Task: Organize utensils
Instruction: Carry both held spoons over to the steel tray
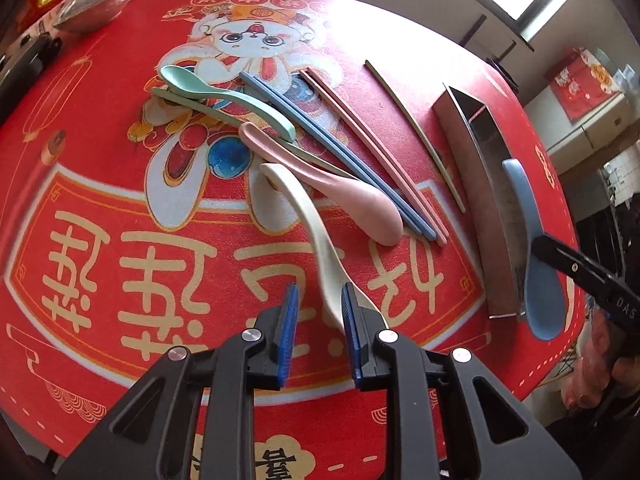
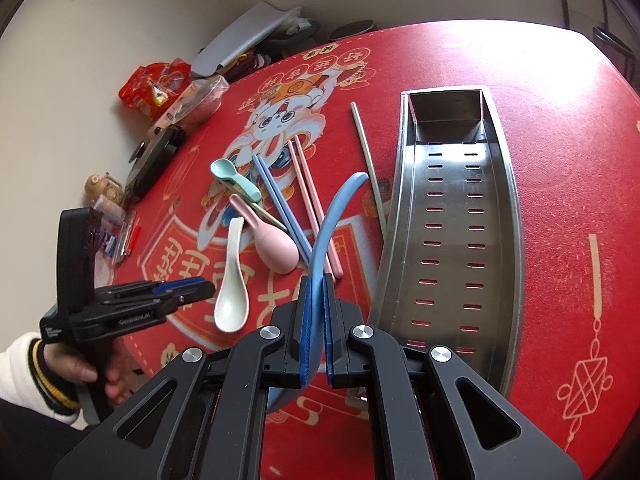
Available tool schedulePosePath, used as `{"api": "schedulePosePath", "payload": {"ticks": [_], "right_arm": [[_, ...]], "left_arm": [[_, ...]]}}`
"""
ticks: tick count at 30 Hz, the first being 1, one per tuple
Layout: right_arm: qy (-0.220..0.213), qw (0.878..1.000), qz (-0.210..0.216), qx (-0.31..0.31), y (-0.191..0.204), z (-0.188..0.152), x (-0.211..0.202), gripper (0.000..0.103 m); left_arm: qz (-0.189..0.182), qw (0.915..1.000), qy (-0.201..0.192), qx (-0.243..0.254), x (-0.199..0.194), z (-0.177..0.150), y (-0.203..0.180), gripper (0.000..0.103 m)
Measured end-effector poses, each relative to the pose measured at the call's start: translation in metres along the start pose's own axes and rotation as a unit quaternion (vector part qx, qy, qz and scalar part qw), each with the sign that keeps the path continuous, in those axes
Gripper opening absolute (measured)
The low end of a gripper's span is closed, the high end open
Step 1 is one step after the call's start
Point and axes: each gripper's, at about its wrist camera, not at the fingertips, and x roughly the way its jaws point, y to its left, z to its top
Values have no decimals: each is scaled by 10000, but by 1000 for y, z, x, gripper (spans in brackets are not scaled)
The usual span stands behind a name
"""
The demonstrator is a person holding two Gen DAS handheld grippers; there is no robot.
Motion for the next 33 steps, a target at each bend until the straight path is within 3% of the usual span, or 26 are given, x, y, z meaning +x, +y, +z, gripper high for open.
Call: {"api": "schedulePosePath", "payload": {"ticks": [5,11,25,27,29,33], "right_arm": [[-7,10000,-29,-21,1,-1,-1,5],[-22,9999,-122,-9,2,-3,-3,5],[-156,9990,-360,216,-8,-7,-13,5],[-179,9988,-384,252,-10,-7,-15,5],[-202,9986,-409,285,-12,-6,-16,5],[-252,9978,-591,182,-15,-1,-20,5]], "left_arm": [[-197,9983,-75,-535,5,8,17,23],[-156,9983,-80,-555,19,17,22,25],[-513,9981,17,-338,36,31,13,26],[-533,9981,19,-314,37,33,12,24],[-542,9981,44,-284,39,33,13,11],[-548,9983,70,-172,38,30,11,8]]}}
